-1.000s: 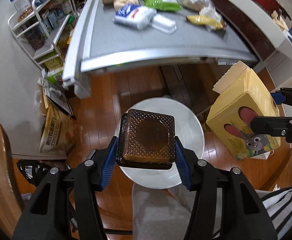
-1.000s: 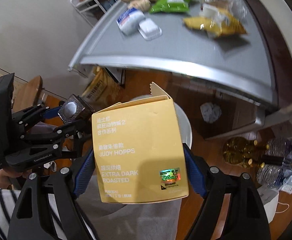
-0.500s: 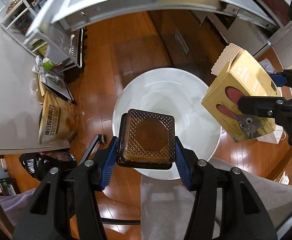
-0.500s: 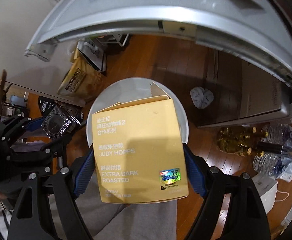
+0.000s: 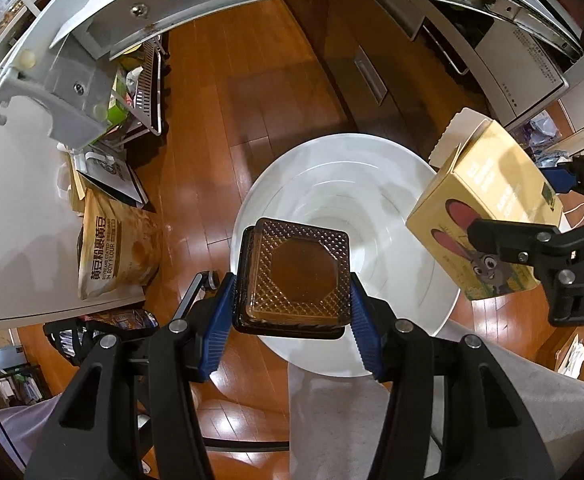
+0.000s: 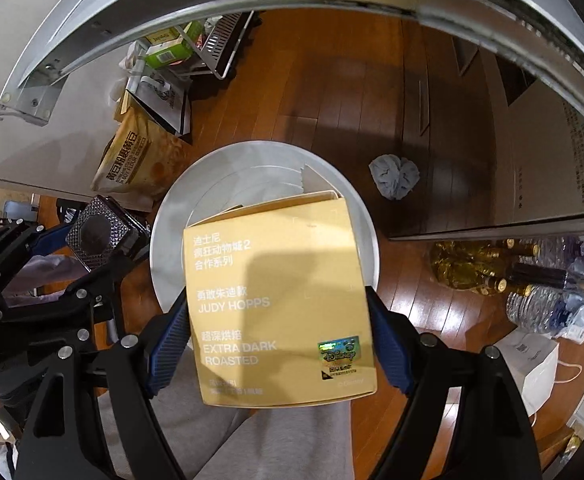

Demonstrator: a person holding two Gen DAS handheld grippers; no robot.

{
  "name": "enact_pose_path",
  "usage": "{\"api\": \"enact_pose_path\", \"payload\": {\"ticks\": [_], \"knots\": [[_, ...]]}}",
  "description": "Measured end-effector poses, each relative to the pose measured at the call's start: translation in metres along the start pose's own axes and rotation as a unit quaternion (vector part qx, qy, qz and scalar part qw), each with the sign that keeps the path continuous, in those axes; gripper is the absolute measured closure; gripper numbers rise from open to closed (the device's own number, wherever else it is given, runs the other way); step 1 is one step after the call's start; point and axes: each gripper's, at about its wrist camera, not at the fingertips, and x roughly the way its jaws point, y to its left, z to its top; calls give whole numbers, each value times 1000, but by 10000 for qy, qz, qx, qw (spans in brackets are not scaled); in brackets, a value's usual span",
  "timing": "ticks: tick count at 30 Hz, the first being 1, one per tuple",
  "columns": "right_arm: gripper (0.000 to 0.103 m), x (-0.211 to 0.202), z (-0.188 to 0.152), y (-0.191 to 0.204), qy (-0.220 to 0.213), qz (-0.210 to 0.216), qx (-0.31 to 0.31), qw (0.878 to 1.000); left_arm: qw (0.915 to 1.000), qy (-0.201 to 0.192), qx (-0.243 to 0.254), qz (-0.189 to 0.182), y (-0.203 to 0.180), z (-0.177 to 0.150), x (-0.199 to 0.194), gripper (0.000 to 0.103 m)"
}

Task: Collect trash
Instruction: 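Open both tools to drop the tin and yellow box into the bin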

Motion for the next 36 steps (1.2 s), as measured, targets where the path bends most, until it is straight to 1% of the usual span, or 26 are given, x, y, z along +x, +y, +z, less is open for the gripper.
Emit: {"api": "enact_pose_path", "payload": {"ticks": [4, 6, 7, 8, 9, 10, 16, 18, 22, 26, 30, 34, 36], "knots": [[24, 2, 1, -2, 13, 34, 112, 9999, 9999, -15, 163, -42, -5, 1, 0, 48], [23, 3, 1, -2, 36, 42, 113, 9999, 9996, -9, 232, -142, -4, 3, 2, 44], [23, 4, 2, -1, 67, 49, 121, 9999, 9994, -18, 263, -204, -4, 4, 1, 31], [22, 4, 3, -2, 95, 43, 162, 9998, 9992, -51, 303, -237, -5, 5, -1, 11], [17, 3, 3, -2, 81, 54, 202, 9997, 9992, -78, 324, -241, -5, 5, -2, 6], [12, 2, 3, -2, 61, 51, 231, 9997, 9991, -141, 320, -250, -5, 5, -6, 5], [12, -19, 4, -2, -123, -103, 124, 9998, 9994, -208, 133, -247, 5, 6, -17, 5], [12, -37, 2, 1, -323, -179, -10, 9993, 9994, -247, 55, -252, 11, 5, -23, 5], [12, -87, -1, 11, -933, -355, -437, 9940, 9987, -426, -69, -288, 16, 2, -43, 5], [7, -136, 4, 22, -1622, -666, -776, 9814, 9964, -764, -177, -309, 18, 5, -74, 5], [5, -176, 20, 22, -2173, -917, -865, 9679, 9915, -1235, -322, -260, 18, 16, -110, 5], [5, -213, 37, 17, -2634, -898, -738, 9577, 9833, -1743, -481, -179, 23, 32, -143, 5], [5, -227, 42, 15, -2810, -859, -677, 9534, 9777, -2021, -555, -158, 27, 41, -161, 5]]}}
